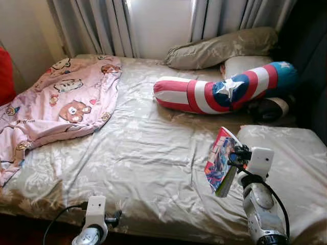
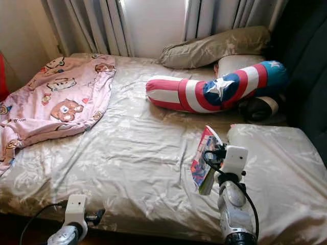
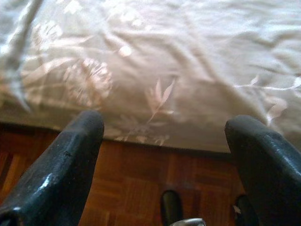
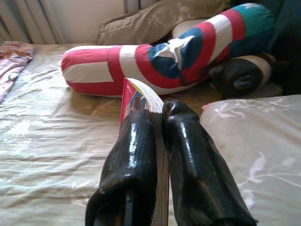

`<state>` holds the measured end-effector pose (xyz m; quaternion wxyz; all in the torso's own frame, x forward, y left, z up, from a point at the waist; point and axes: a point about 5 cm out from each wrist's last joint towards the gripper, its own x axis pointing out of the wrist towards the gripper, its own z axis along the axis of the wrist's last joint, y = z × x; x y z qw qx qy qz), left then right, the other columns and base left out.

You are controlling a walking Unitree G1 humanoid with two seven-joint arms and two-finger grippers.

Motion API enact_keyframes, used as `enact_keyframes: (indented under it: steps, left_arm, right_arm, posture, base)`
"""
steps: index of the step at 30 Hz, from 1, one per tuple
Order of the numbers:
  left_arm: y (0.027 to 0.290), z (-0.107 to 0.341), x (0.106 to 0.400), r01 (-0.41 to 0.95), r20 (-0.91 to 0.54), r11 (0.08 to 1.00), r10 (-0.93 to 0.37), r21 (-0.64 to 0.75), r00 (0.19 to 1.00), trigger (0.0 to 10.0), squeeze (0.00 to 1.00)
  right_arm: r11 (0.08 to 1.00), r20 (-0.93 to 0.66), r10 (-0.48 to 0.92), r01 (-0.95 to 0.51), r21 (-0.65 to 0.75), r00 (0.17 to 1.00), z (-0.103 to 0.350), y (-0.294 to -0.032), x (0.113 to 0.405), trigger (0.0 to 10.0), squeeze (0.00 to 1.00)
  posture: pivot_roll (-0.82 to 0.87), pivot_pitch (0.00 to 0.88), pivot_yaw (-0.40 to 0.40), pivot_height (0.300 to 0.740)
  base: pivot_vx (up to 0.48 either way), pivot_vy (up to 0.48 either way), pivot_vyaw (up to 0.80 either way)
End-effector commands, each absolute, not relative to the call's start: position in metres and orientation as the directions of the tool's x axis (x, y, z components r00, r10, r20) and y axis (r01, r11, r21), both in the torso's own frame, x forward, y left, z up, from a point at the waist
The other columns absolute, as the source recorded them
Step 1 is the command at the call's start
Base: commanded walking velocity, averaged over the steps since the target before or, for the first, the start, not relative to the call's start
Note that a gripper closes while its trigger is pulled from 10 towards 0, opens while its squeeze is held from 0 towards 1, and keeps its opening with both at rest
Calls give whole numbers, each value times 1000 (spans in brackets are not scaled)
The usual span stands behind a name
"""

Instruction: Clean up the room

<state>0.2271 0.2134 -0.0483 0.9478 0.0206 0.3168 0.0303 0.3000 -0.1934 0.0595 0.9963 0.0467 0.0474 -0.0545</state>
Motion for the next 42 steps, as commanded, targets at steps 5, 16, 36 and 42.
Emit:
enact_keyframes:
  steps: [5,16,36,42]
  left_arm:
    - [214,-50,226,-45,-609,997,70,57,790,10000,0]
    - [215,-49,227,-46,-604,997,73,60,793,10000,0]
    - [208,-31,246,-20,-479,999,36,39,877,10000,0]
    - [207,6,274,-40,-226,999,47,37,973,10000,0]
  right_arm:
    - [990,-54,-108,113,82,993,68,-194,305,10000,0]
    - [988,-64,-116,122,98,991,67,-193,306,10000,0]
    - [989,-35,-107,110,94,994,70,-193,306,10000,0]
    - [993,-15,-40,42,113,999,71,-183,305,10000,0]
  posture:
    - [19,0,-27,740]
    - [21,0,-25,740]
    - [17,0,-23,740]
    - [9,0,-16,740]
  base:
    - [269,0,0]
    - [245,0,-65]
    - [0,0,-132]
    - [0,0,0]
